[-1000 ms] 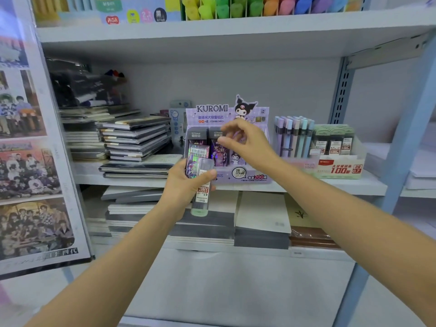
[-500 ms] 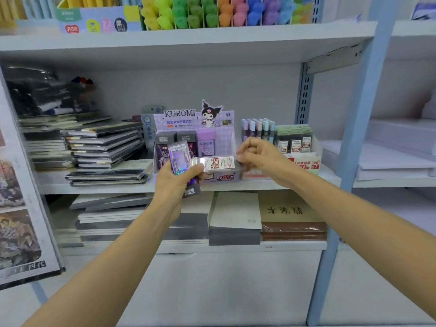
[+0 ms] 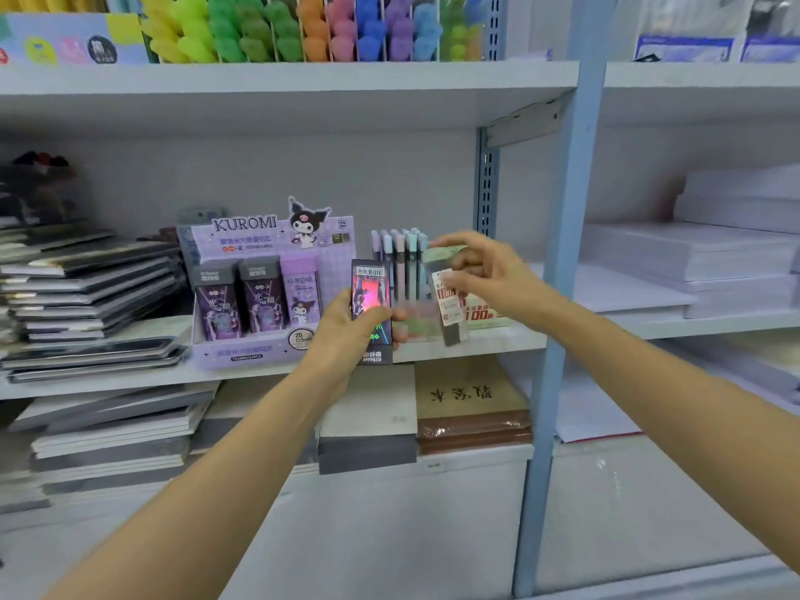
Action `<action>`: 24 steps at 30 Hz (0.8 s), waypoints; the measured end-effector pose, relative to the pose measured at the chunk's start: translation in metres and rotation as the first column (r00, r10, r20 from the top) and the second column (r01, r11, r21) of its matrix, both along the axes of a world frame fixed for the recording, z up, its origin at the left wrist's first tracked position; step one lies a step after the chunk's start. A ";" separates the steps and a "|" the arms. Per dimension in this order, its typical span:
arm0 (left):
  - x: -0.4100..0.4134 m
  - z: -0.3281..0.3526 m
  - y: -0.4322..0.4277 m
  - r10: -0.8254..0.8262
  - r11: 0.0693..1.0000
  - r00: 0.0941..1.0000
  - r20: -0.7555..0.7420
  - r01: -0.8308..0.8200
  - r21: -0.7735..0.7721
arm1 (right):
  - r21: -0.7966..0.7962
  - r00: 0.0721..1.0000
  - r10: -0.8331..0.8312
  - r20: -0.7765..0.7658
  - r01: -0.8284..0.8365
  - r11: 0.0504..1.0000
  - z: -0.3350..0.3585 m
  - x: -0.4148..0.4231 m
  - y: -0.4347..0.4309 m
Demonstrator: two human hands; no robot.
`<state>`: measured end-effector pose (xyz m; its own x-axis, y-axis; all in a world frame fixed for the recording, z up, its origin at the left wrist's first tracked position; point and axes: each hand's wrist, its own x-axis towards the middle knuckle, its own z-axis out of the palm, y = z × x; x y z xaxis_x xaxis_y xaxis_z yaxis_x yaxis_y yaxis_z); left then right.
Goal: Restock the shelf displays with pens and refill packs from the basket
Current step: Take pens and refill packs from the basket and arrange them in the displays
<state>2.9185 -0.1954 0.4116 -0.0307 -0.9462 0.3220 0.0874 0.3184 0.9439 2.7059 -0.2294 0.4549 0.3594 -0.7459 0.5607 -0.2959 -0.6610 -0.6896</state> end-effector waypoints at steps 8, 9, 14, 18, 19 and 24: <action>-0.014 -0.003 -0.015 -0.064 0.998 0.998 0.013 0.064 -0.005 | -0.253 0.913 -0.393 0.108 0.408 0.877 0.034 -0.051 -0.033; -0.016 -0.003 -0.017 -0.059 0.998 0.998 0.011 0.059 -0.009 | -0.266 0.905 -0.419 0.069 0.422 0.867 0.033 -0.051 -0.036; -0.019 -0.006 -0.025 -0.021 1.000 1.000 0.002 0.021 -0.018 | -0.285 0.866 -0.497 -0.053 0.464 0.839 0.020 -0.043 -0.051; -0.015 -0.007 -0.028 -0.034 0.999 0.999 0.014 0.035 -0.021 | -0.283 0.844 -0.531 -0.080 0.492 0.824 0.021 -0.043 -0.060; -0.014 -0.008 -0.029 -0.039 0.999 0.999 0.008 0.039 -0.019 | -0.282 0.842 -0.535 -0.069 0.498 0.820 0.022 -0.044 -0.061; -0.013 -0.008 -0.031 -0.050 0.999 0.999 -0.007 0.050 -0.011 | -0.308 0.815 -0.578 -0.042 0.540 0.784 0.023 -0.048 -0.064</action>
